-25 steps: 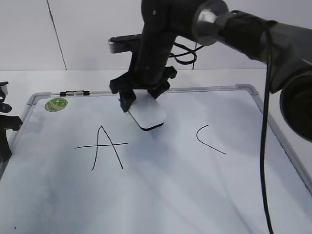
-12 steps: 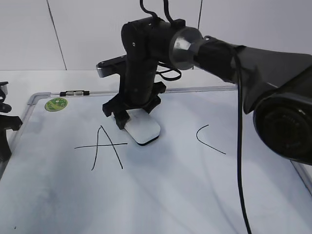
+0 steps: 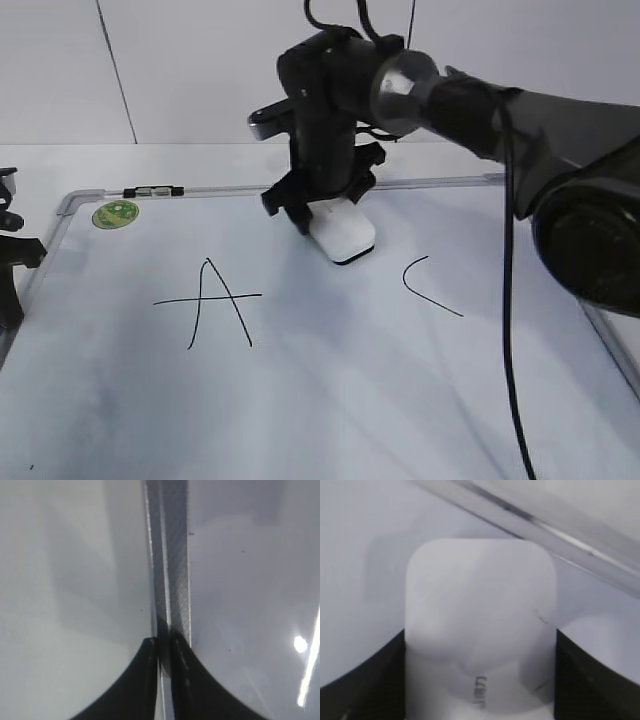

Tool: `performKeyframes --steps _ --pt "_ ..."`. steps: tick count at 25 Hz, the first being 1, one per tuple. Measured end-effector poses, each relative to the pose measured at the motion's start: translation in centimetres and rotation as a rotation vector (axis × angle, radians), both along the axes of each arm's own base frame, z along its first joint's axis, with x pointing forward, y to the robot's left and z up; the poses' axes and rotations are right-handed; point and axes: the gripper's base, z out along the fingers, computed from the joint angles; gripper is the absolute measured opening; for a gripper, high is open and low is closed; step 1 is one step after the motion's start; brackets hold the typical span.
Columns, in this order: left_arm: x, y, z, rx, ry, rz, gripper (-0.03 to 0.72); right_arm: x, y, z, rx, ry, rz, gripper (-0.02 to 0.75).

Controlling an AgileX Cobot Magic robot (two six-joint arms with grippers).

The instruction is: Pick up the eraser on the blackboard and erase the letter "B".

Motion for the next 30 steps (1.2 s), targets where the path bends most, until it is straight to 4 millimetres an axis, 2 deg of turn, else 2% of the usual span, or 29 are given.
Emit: performKeyframes --steps 6,11,16,19,25,30 --pt "0.0 0.0 0.0 0.001 0.0 -0.001 0.045 2.4 -5.3 -0.1 -0.018 0.017 -0.121 0.571" --pt "0.0 0.0 0.0 0.001 0.0 -0.001 0.045 2.7 -7.0 0.9 0.002 0.038 -0.165 0.561" --pt "0.0 0.0 0.0 0.001 0.0 -0.001 0.045 2.3 -7.7 4.4 0.038 -0.012 -0.184 0.558" --pt "0.0 0.0 0.0 0.001 0.0 -0.001 0.045 2.4 -9.3 6.7 0.063 -0.049 -0.224 0.558" --pt "0.0 0.0 0.0 0.0 0.002 0.0 0.045 1.0 -13.4 9.2 0.108 -0.018 -0.312 0.558" --pt "0.0 0.0 0.0 -0.002 0.002 0.001 0.045 -2.1 -16.7 10.6 0.106 0.041 -0.371 0.558"
